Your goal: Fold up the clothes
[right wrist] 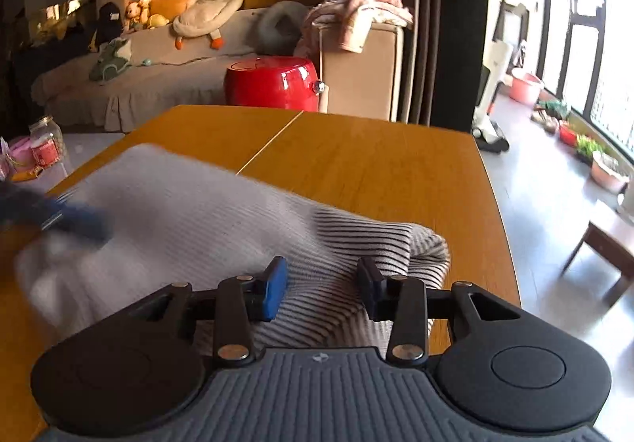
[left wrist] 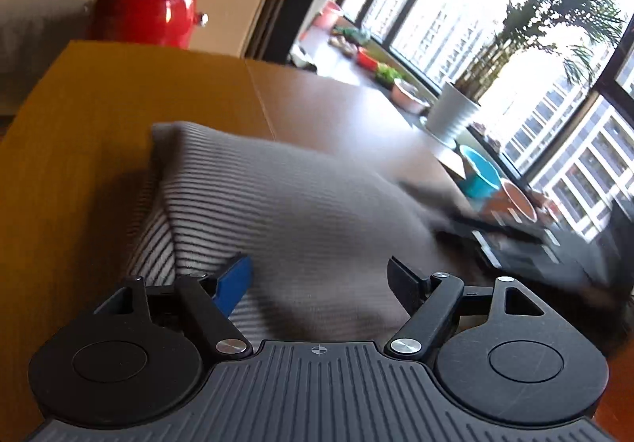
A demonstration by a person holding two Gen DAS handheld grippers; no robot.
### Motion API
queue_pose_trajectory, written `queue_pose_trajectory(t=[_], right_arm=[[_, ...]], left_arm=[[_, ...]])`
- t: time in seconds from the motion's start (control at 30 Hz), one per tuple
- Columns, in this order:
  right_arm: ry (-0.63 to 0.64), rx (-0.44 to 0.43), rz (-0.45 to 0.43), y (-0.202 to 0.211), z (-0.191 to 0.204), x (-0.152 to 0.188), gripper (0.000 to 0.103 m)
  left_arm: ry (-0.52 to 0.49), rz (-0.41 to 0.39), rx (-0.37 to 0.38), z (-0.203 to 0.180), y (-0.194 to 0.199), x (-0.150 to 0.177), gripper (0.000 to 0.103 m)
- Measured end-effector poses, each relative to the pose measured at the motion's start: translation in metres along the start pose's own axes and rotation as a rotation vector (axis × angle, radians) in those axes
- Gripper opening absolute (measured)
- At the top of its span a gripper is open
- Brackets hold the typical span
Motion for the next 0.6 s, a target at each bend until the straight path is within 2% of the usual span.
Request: queue_pose_trajectory(t=[0.13, 0.23, 0.33, 0.37, 0.4, 0.47, 0.53, 0.6], right_arm=[[-0.049, -0.072, 0.041, 0.033, 0.021, 0.026, 0.048], [-0.043, -0.149, 0.079, 0.049, 0.045, 0.04, 0.062], [0.012, -0.183, 0.092, 0.06, 0.063, 0.04, 0.072], [0.027, -0.189, 0.084, 0.063, 0.066, 0.037, 0.079], [0.031, -0.185, 0.057, 0.067, 0.065, 0.029, 0.091], [0.023, -0.158, -0.021, 0.076, 0.058, 0.011, 0.103], [0.017, -0.086, -0.069, 0.073, 0.045, -0.003, 0.103], [0.016, 0.005, -0.071, 0.062, 0.03, -0.008, 0.103]], left_arm=[[-0.029, -0.034, -0.022, -0.002, -0.024, -0.022, 0.089], [-0.051, -0.051, -0.034, -0.007, -0.032, -0.028, 0.09], [-0.042, -0.053, -0.027, -0.011, -0.027, -0.029, 0.091], [-0.039, -0.054, -0.022, -0.011, -0.021, -0.026, 0.091], [-0.036, -0.056, -0.02, -0.01, -0.015, -0.025, 0.092], [-0.032, -0.066, -0.024, -0.006, -0.004, -0.023, 0.092], [-0.031, -0.085, -0.024, -0.005, 0.008, -0.021, 0.092], [-0.037, -0.097, -0.015, -0.007, 0.017, -0.017, 0.09]])
Point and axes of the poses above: each gripper's, at about its wrist camera, not at the fingertips, and y roughly against the way its jaws point, z to its left, x to its underside, the point moved 8 cm from there along -y, roughly the way its jaws point, and after that the axes turned 8 degrees about -y, right-handed, at the moved point
